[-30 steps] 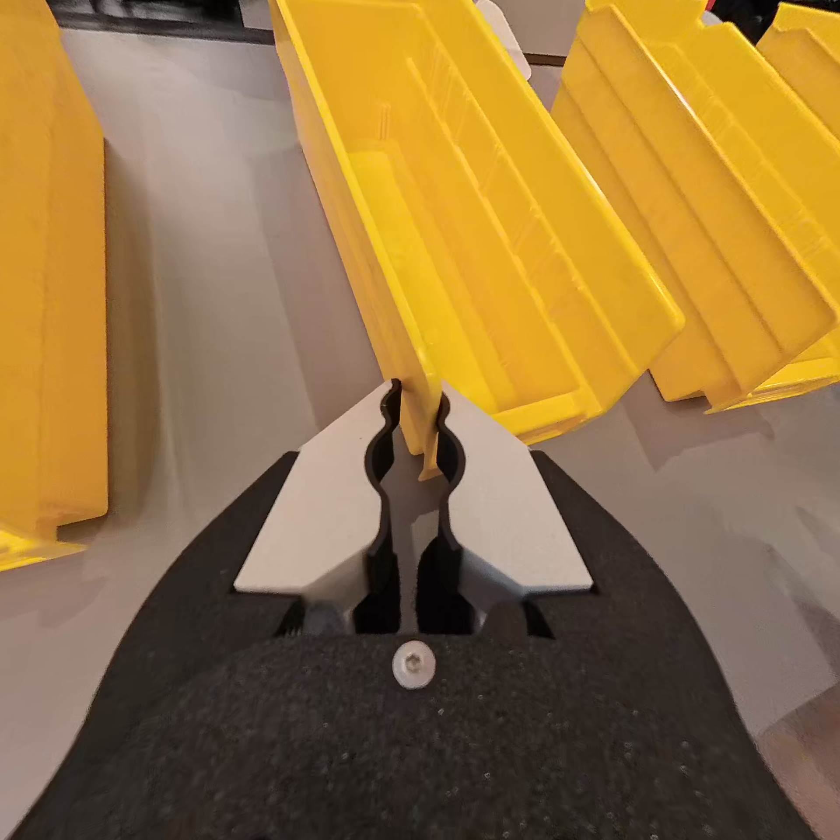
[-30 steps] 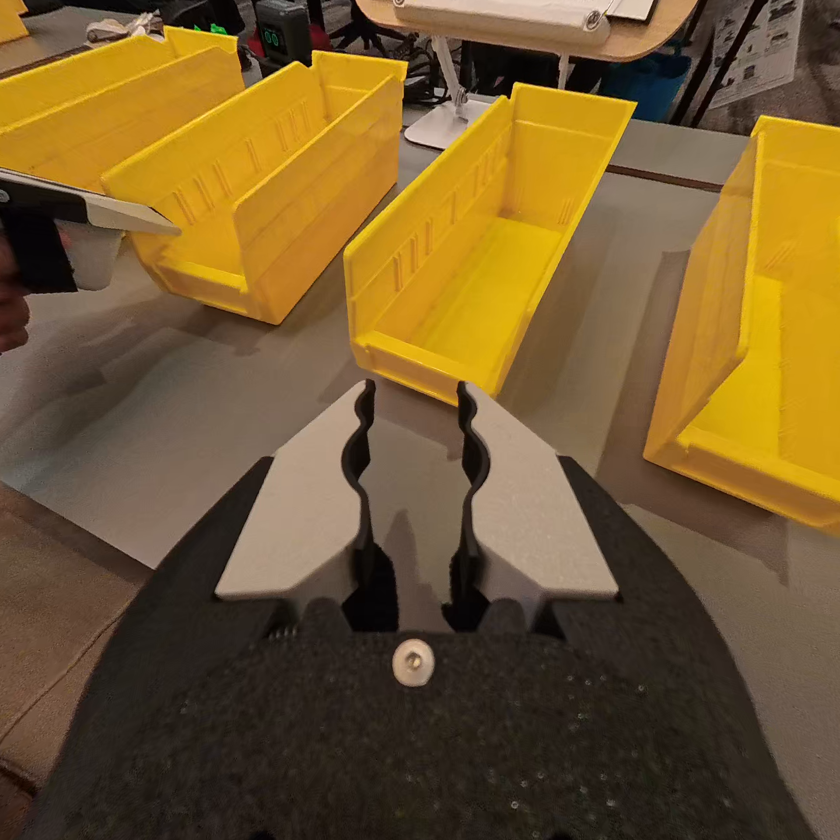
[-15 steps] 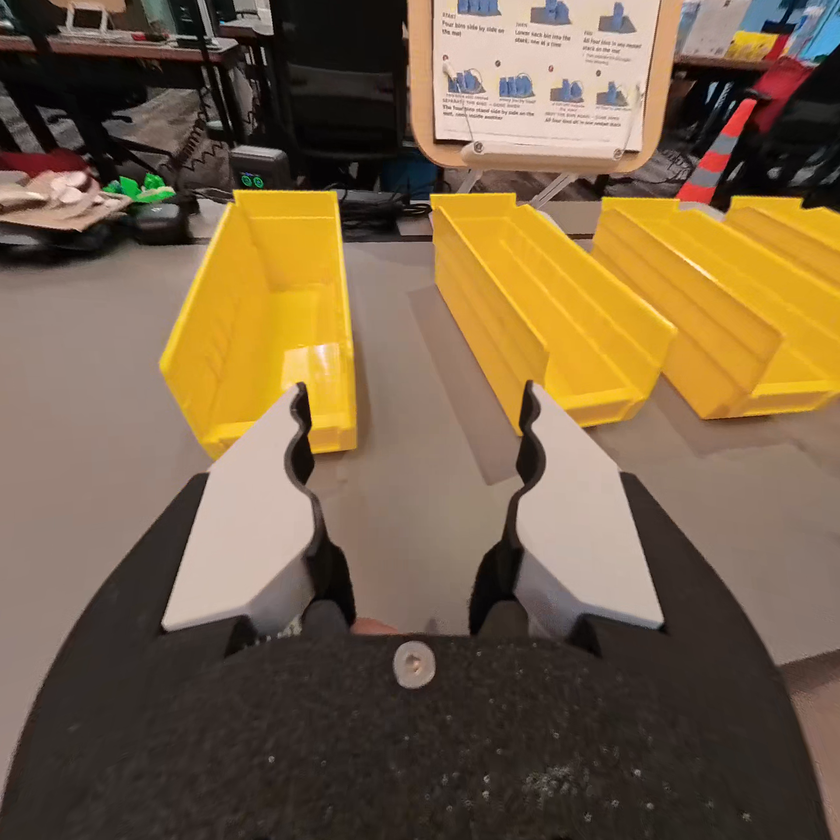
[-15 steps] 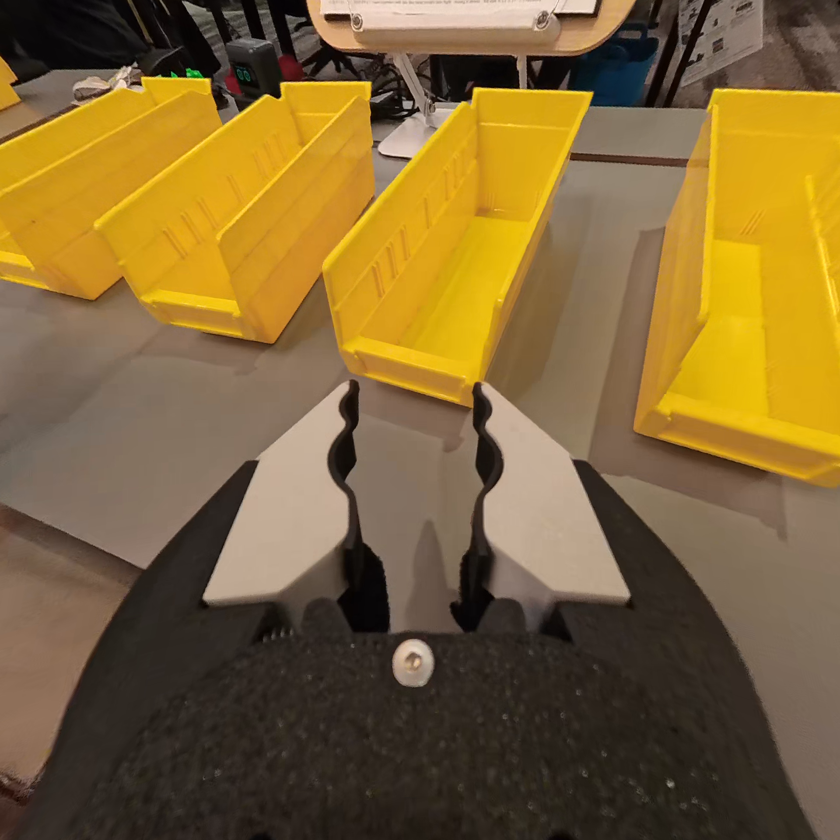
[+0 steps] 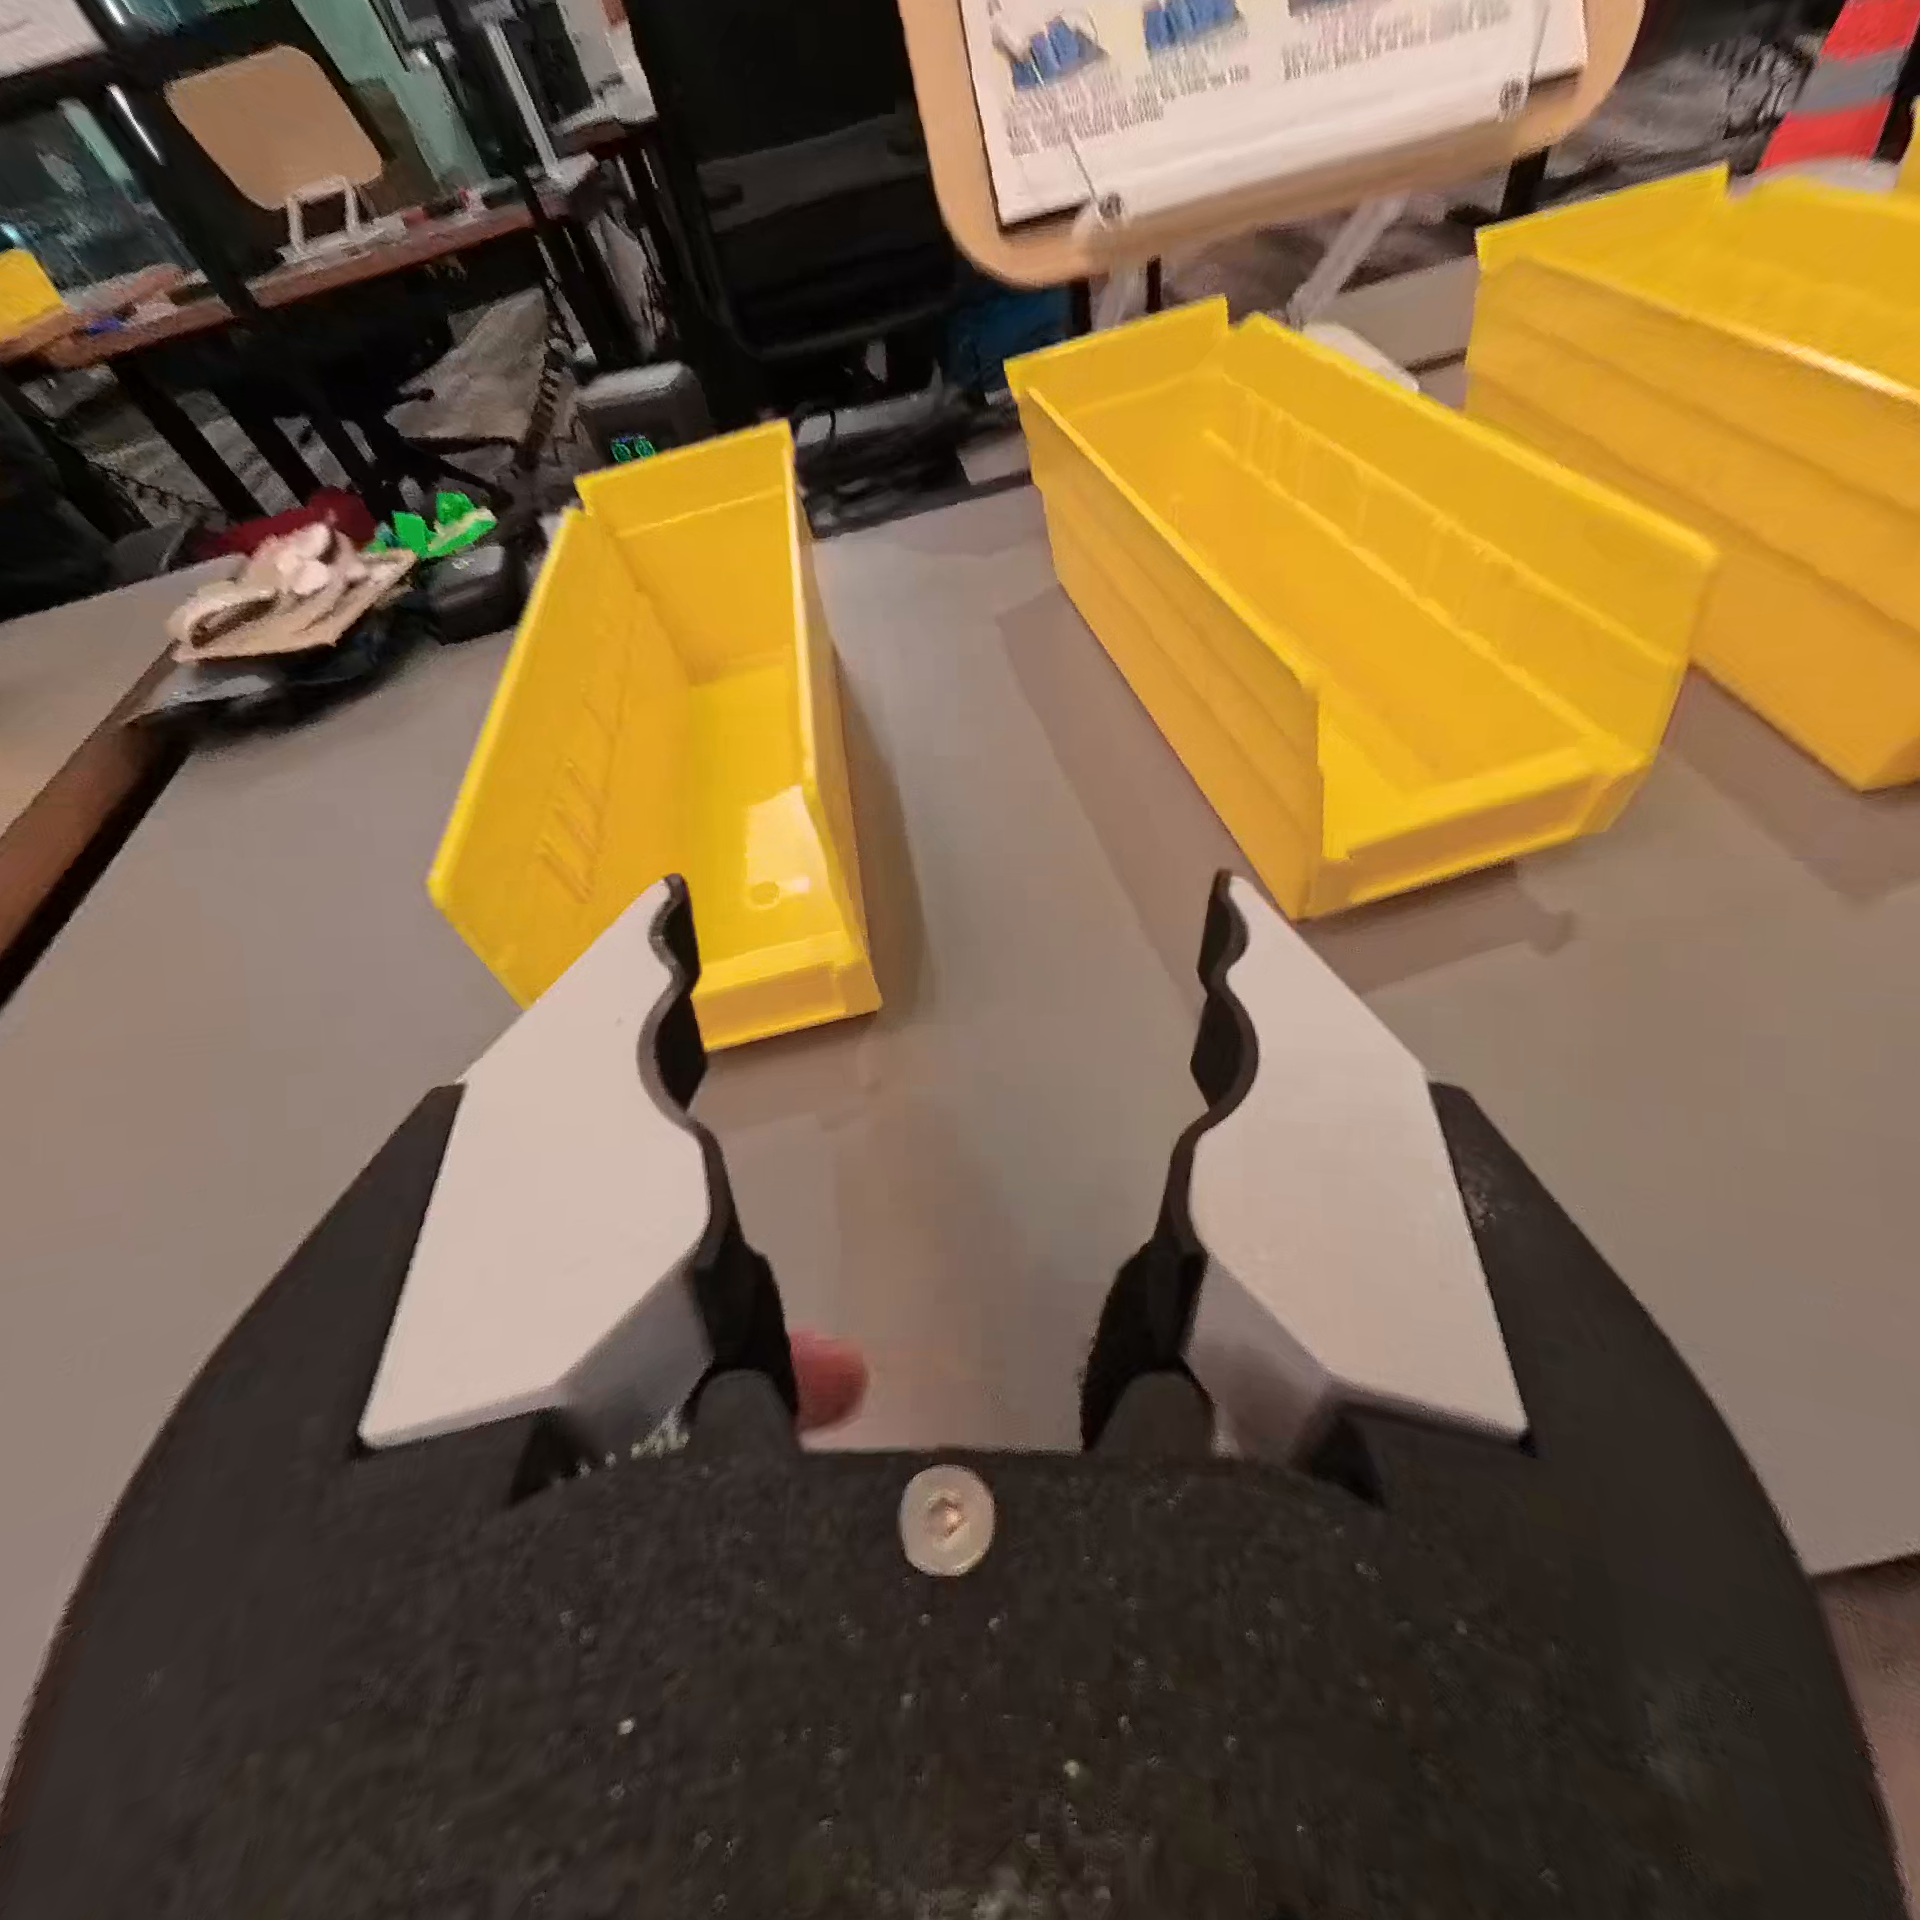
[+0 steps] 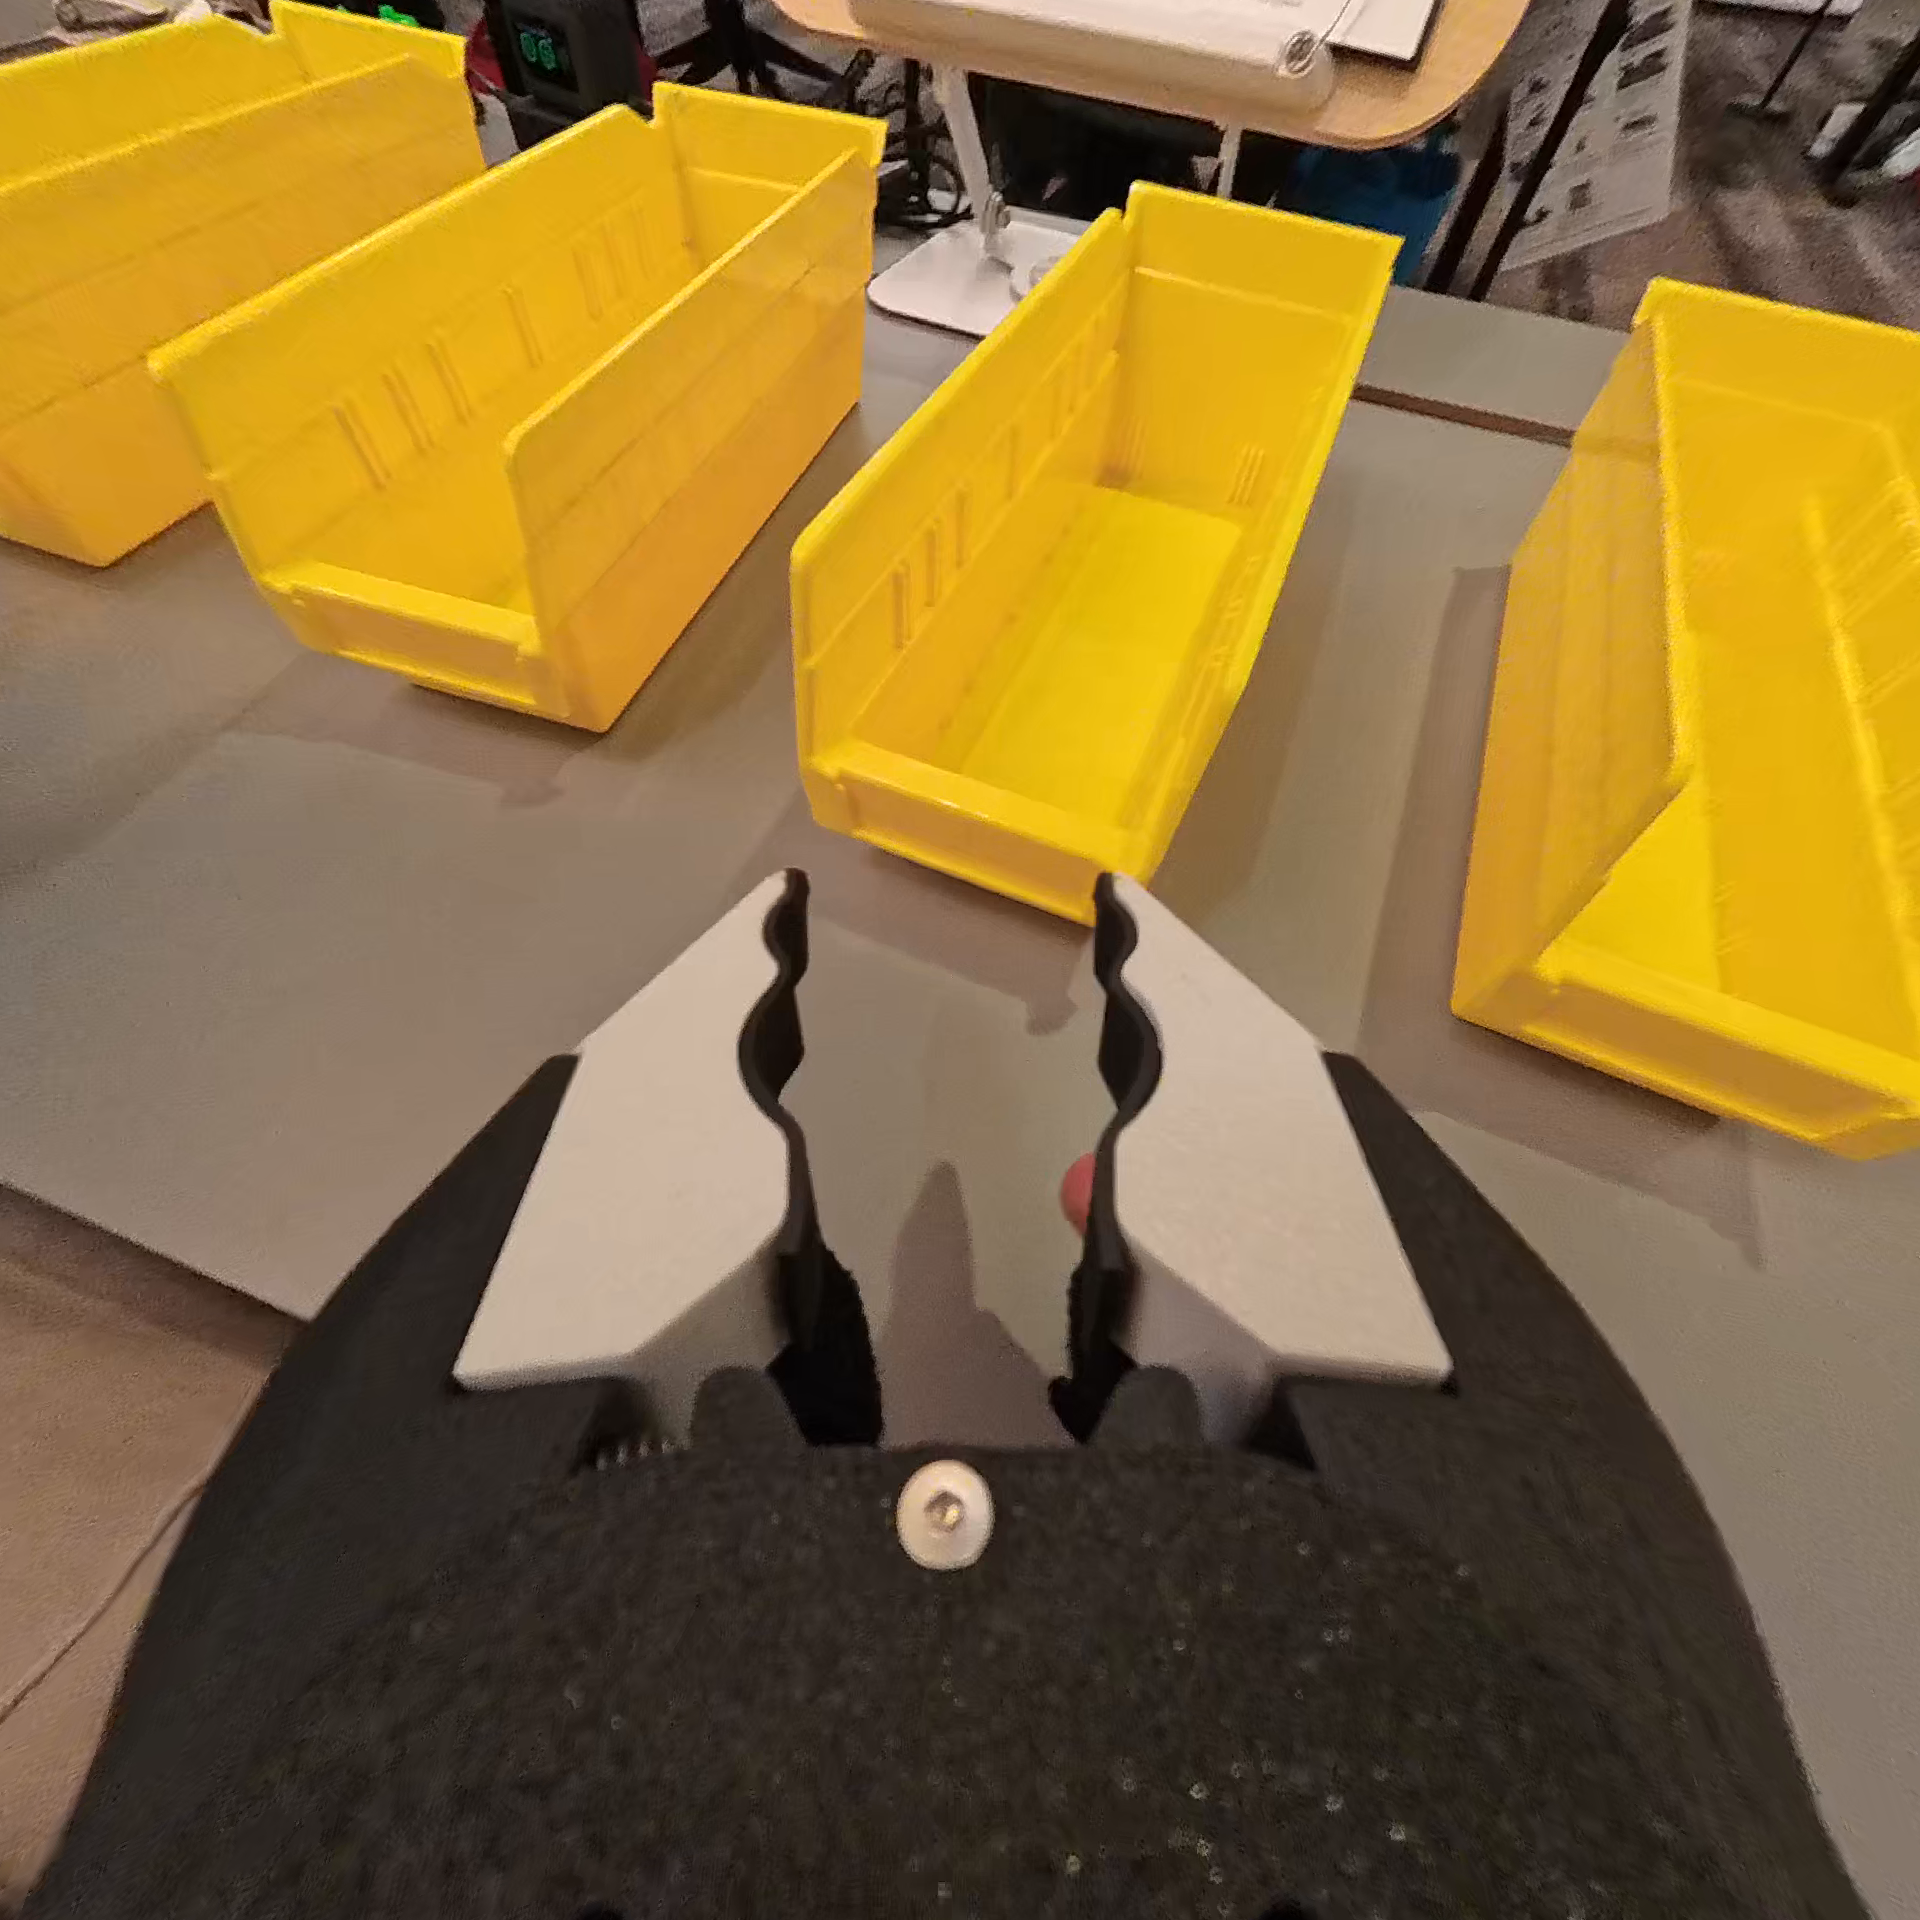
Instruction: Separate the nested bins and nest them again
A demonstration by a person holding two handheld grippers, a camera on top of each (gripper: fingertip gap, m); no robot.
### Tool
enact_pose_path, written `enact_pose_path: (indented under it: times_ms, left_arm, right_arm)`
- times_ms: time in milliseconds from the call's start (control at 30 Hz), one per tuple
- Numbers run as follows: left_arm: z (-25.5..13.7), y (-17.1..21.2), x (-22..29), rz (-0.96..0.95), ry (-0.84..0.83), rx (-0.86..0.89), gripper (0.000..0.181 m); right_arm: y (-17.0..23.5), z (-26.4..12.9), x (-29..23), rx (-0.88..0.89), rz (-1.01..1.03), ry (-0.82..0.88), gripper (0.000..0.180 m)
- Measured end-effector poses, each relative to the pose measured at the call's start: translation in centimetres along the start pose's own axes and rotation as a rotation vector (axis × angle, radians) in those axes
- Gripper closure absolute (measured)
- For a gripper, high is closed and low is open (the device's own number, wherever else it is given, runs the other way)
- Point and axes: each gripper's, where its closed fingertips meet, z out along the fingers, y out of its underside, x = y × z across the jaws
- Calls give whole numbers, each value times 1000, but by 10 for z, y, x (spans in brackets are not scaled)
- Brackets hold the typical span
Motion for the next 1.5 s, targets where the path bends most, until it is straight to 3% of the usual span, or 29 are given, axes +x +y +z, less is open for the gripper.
enact_pose_path:
  times_ms: [200, 400, 700, 867, 1033, 1167, 1333, 1500]
  left_arm:
    - [3, 8, 11, -157, 98, -67, 92]
    - [3, 12, 11, -42, 62, -85, 105]
    - [0, 13, 15, -75, 57, -99, 119]
    - [0, 9, 12, -95, 52, -77, 123]
    - [0, 11, 15, -119, 71, -87, 123]
    - [0, 14, 19, -137, 91, -102, 124]
    - [-1, 16, 24, -156, 115, -118, 125]
    - [0, 19, 31, -183, 153, -135, 127]
  right_arm:
    - [7, 2, 5, -44, 49, -6, 124]
    - [7, 0, -12, -83, 110, -112, 121]
    - [-5, 1, 8, 50, 109, -56, 120]
    - [-7, -3, 1, 39, 208, -168, 128]
    - [-3, -3, 19, -14, 222, -129, 127]
    - [1, -5, 62, -28, 201, 0, 128]
    - [-3, -28, 174, 61, 295, 303, 131]
    - [11, -21, 228, 26, 313, 403, 135]
